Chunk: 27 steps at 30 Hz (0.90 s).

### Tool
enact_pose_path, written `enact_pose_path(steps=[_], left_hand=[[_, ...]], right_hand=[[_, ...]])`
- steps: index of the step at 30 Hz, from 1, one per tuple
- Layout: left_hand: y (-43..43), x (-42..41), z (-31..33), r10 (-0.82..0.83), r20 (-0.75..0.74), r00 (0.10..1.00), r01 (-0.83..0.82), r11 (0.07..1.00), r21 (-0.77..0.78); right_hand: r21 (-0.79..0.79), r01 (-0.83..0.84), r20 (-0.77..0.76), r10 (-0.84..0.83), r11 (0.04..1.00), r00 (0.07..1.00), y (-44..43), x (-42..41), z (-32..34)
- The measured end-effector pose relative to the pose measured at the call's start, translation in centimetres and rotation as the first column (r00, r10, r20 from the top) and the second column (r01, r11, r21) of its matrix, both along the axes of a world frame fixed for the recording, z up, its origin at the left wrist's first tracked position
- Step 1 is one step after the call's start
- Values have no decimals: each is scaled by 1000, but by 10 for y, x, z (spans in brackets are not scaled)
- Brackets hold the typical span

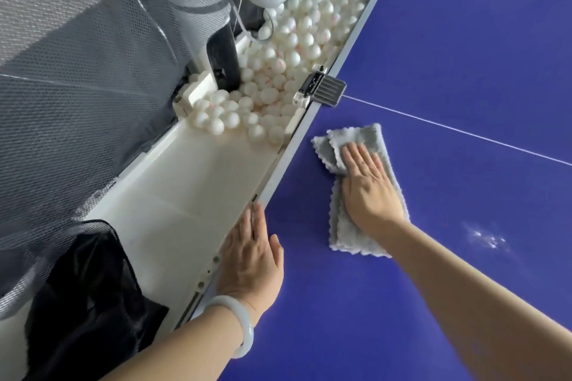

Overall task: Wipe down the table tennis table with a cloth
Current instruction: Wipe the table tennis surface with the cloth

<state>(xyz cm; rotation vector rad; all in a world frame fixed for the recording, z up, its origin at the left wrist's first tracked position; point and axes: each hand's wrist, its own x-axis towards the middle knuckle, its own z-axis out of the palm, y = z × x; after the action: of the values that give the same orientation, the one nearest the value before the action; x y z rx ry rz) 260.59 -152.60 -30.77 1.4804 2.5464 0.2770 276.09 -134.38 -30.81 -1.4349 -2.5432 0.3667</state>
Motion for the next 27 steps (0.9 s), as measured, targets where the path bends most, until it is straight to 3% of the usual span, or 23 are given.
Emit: enact_pose_path(steps=[1,3,5,7,9,12,14,16,18,21,23,25,27], left_hand=[[0,-1,-1,-2,1,1000,2,1000,2],[0,-1,-1,-8,2,1000,8,1000,-2],[1,0,0,-8,0,1000,8,1000,-3],[1,0,0,-2,13,1000,2,1000,0],[2,1,2,-4,22,1000,4,1000,-7],[2,3,4,-7,28,1000,6,1000,22],[1,3,4,-7,32,999,6,999,35],[0,3,4,-6,30,1000,5,999,36],[-1,2,4,-6,31,1000,4,999,43],[-3,3,4,-20,16,1000,19,999,45],[-4,5,5,-75,-21,997,76,995,67],[-6,8,4,-189,-105,976,199,975,98],[-8,8,3,-282,-183,942,308,942,131]], right_hand=[[15,-8,27,7,1000,1000,5,19,2],[20,205,65,-206,979,976,20,67,5],[-2,478,66,-477,878,876,26,106,11],[-10,577,53,-576,817,816,5,102,12],[-7,515,12,-515,857,857,-34,72,8],[-18,180,-18,-181,983,983,-97,28,0],[-9,1,13,-1,1000,1000,-104,38,0],[21,65,19,-66,998,998,-83,80,2],[27,315,26,-316,949,948,-63,133,4],[-27,640,70,-637,768,768,-64,185,8],[-64,747,50,-746,662,664,-86,176,4],[-29,706,-4,-707,707,708,-122,147,-2],[-8,461,-33,-461,887,887,-160,114,-7]])
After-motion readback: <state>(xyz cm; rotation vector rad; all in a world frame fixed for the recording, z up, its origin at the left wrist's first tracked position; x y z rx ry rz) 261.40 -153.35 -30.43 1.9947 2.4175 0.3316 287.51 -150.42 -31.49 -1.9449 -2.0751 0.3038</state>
